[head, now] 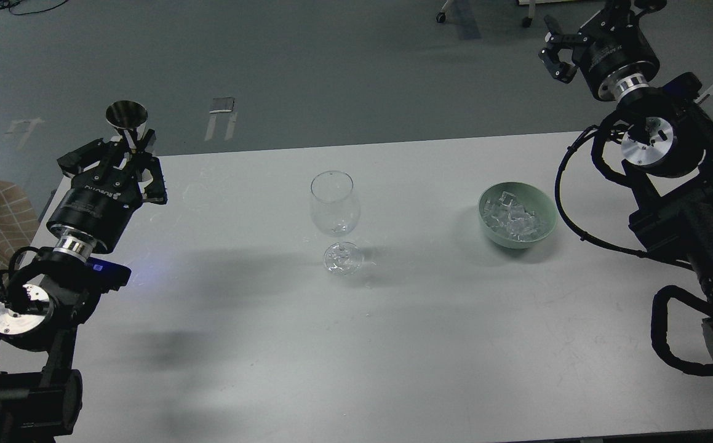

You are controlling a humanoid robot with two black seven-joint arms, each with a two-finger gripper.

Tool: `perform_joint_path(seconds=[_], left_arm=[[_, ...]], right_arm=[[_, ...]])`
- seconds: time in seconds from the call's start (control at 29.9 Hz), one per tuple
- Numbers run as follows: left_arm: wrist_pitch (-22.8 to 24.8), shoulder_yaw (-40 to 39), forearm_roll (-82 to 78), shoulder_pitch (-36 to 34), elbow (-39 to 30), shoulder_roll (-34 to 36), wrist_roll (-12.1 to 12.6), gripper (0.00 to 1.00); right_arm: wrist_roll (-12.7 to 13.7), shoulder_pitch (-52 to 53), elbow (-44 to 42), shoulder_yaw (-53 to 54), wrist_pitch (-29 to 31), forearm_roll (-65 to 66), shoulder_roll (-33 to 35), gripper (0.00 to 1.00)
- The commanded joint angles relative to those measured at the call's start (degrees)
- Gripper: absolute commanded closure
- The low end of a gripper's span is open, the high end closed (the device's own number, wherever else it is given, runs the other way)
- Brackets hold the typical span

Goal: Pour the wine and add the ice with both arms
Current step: 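Lift the jigger with the left gripper and carry it above the wine glass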

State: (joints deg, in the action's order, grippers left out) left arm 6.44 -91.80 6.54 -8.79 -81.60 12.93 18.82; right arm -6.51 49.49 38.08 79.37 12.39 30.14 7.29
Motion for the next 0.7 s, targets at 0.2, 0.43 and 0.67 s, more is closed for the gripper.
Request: perform_joint_path(seconds=[0.2,0.43,0.67], left_arm=[[-5.5,3.3,-0.2,1.1,-8.9,-1.5,2.2,1.0],[-7.6,6.6,-2.3,0.5,-10.2,-3.3,1.8,1.0],[-9.5,8.5,-6.5,-1.6,-10.0,-3.9,1.6,1.0]], right_arm=[[0.0,-0.4,0.0,0.0,0.1,0.0,0.0,0.0],[0.0,-0.4,0.0,0.0,0.1,0.0,0.1,0.0],[0.0,-0.9,0.1,0.0,0.2,0.0,0.1,0.0]])
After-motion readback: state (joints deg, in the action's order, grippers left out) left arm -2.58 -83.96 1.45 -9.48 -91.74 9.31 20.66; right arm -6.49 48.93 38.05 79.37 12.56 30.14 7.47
